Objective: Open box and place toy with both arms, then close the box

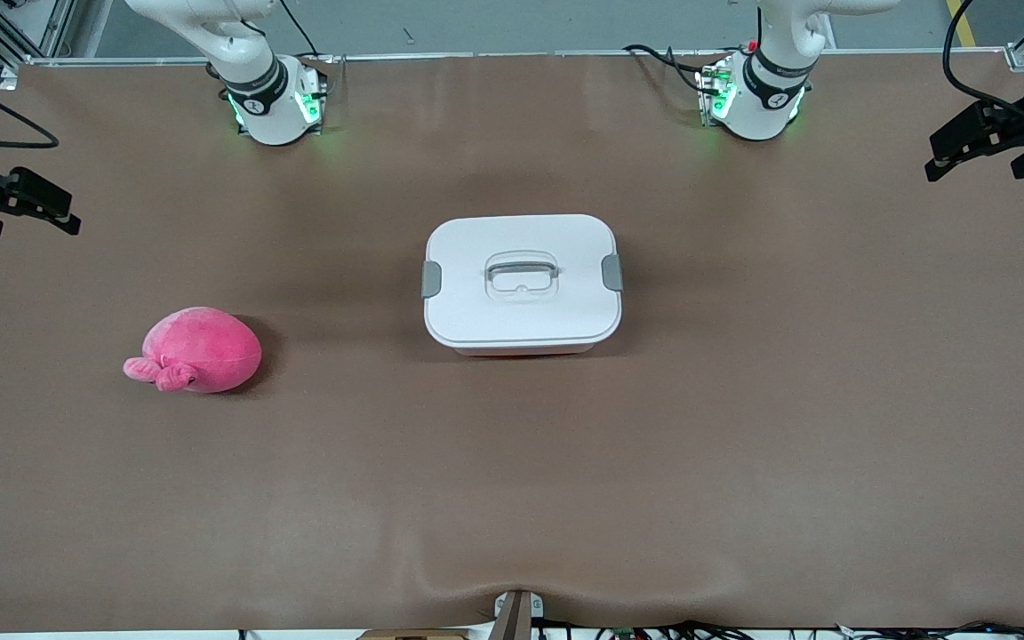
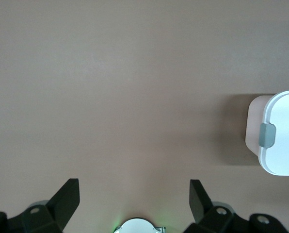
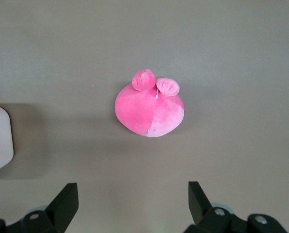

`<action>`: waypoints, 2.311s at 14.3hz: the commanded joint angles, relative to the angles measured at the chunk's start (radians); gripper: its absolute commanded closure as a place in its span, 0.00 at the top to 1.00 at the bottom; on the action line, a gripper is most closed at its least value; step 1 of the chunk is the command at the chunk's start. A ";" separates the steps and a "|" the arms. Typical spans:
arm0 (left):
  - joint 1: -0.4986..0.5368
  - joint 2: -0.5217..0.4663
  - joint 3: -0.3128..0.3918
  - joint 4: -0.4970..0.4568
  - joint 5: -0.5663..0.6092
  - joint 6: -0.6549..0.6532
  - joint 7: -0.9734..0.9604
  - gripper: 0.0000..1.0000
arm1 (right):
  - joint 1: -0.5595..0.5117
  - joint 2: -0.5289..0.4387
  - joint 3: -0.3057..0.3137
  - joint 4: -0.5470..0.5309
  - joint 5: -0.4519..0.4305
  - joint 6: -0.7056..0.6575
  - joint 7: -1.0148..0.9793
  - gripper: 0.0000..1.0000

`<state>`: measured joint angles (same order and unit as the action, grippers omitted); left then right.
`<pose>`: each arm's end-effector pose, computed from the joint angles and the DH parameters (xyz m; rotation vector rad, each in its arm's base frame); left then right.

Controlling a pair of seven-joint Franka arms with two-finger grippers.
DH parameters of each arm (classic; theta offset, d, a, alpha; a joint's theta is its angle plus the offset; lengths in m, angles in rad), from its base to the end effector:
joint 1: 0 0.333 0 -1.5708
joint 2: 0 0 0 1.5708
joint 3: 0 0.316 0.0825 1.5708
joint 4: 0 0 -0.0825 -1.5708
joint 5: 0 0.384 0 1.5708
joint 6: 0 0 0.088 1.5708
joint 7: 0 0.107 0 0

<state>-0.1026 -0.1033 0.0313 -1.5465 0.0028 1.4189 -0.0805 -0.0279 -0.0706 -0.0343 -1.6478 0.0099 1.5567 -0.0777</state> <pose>0.5041 -0.0346 0.6774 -3.1399 -0.0147 0.0382 0.5293 -0.0326 0.6253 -3.1276 -0.0245 0.0307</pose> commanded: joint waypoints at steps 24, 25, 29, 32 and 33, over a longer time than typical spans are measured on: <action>-0.022 0.178 -0.307 0.034 -0.003 0.037 -0.570 1.00 | 0.013 0.414 -0.003 -0.081 -0.002 0.482 -0.017 1.00; -0.026 0.188 -0.324 0.032 -0.001 0.043 -0.608 1.00 | 0.013 0.432 -0.003 -0.081 -0.002 0.500 -0.017 1.00; -0.097 0.227 -0.347 0.031 0.011 0.072 -0.804 1.00 | 0.019 0.474 -0.003 -0.082 -0.002 0.514 -0.017 1.00; -0.182 0.281 -0.347 0.031 0.029 0.120 -0.967 1.00 | 0.019 0.489 -0.003 -0.082 -0.002 0.514 -0.019 0.76; -0.221 0.306 -0.349 0.034 0.070 0.135 -1.026 1.00 | 0.022 0.491 -0.003 -0.082 -0.002 0.516 -0.019 0.68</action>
<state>-0.2646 0.1534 -0.3177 -1.5374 0.0174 1.5329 -1.0071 -0.0060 0.4072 -0.0409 -1.7508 0.0085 2.0796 -0.0879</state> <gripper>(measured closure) 0.000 0.110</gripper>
